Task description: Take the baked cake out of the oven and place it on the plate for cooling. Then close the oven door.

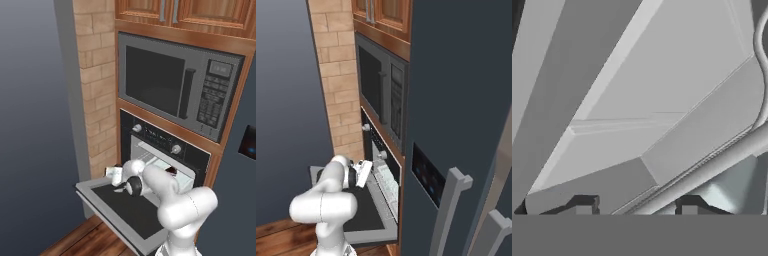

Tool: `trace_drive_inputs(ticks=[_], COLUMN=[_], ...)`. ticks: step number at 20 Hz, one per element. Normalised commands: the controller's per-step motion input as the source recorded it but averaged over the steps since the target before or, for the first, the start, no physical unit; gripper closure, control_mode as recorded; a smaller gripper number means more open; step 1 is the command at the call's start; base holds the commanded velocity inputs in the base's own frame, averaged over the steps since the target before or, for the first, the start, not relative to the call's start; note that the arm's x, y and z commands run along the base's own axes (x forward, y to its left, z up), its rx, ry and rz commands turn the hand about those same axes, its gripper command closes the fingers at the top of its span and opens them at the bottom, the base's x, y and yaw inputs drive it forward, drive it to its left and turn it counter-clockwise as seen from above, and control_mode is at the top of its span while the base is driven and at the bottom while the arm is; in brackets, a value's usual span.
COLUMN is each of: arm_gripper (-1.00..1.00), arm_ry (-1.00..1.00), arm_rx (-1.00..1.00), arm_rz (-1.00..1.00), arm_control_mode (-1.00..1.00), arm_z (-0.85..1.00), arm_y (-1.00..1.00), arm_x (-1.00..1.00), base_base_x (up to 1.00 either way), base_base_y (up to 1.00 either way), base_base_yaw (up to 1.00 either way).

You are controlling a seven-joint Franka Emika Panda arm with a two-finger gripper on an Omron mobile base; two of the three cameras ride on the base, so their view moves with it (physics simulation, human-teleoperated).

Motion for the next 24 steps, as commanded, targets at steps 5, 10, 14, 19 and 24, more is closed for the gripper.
trace_drive_inputs(ticks=[5, 10, 14, 19, 24], arm_gripper=[1.0, 1.0, 1.0, 1.0, 1.0], arm_ry=[0.39, 0.4, 0.43, 0.42, 0.4], arm_rx=[0.21, 0.22, 0.24, 0.27, 0.32], arm_rz=[0.09, 0.09, 0.08, 0.09, 0.09], arm_control_mode=[-1.0, -1.0, -1.0, -1.0, -1.0], arm_z=[-0.34, -0.3, -0.3, -0.19, 0.0], arm_y=[0.98, 0.97, 0.97, 0.98, 0.91], arm_x=[-0.33, -0.33, -0.35, -0.55, -0.69], base_base_x=[0.0, 0.0, 0.0, 0.0, 0.0], base_base_y=[0.0, 0.0, 0.0, 0.0, 0.0], base_base_yaw=[0.0, 0.0, 0.0, 0.0, 0.0])
